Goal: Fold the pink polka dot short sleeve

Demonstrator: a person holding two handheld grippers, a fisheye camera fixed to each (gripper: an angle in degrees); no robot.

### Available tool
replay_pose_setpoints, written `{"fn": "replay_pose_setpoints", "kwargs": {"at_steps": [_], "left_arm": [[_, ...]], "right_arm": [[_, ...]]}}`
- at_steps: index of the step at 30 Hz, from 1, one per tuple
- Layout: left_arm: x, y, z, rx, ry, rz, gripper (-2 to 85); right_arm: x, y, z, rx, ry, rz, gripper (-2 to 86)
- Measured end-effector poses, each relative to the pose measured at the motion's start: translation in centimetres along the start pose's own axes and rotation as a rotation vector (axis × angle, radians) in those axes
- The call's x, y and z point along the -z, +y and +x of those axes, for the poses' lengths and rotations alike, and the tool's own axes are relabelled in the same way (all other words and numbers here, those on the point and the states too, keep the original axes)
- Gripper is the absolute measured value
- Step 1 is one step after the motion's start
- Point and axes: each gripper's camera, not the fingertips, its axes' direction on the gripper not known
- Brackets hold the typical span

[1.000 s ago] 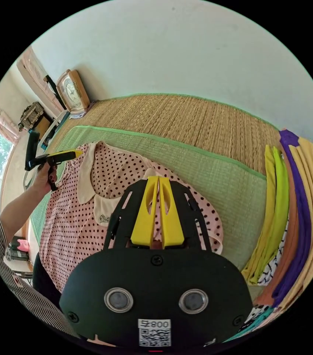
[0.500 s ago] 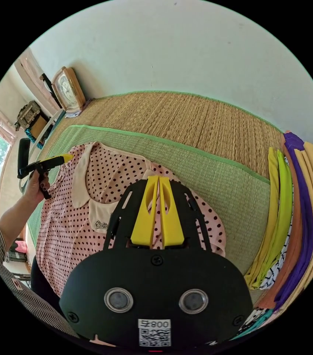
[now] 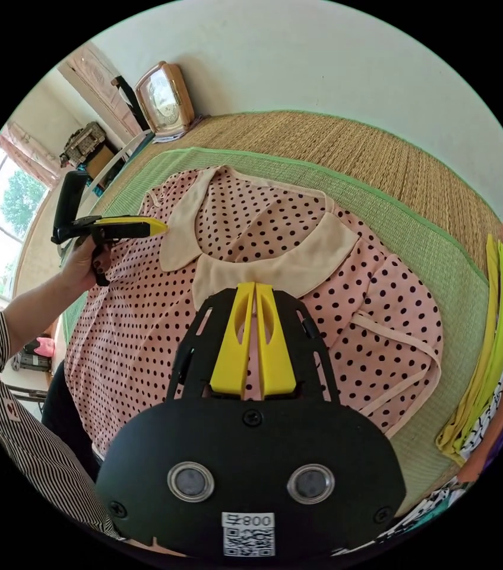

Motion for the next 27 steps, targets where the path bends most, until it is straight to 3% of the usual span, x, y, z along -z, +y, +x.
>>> {"fn": "replay_pose_setpoints", "kwargs": {"at_steps": [4,8,11,13,22,27], "left_arm": [[-2.2,1.3,1.3,-0.031,-0.008,-0.076,0.6],[-1.4,2.2,2.1,-0.028,0.054,-0.003,0.5],[-1.7,2.9,4.3,-0.111,-0.018,-0.032,0.8],[-3.8,3.5,5.4,-0.161,-0.063,-0.141,1.2],[-4.3,6.1,8.5,-0.257,-0.217,-0.139,0.9],[-3.2,7.4,9.0,-0.222,-0.13,-0.091,0.7]], "right_arm": [[-1.5,0.9,-0.7,0.006,0.018,-0.026,0.1],[-1.2,1.5,-1.1,0.007,-0.001,-0.003,0.1],[-1.1,2.7,-2.9,0.072,0.046,0.025,0.2],[-2.5,3.3,-3.9,0.1,0.078,-0.023,0.2],[-4.3,5.1,-5.6,0.123,0.171,-0.009,0.3],[-1.9,8.2,-4.9,0.044,0.116,0.081,0.3]]}}
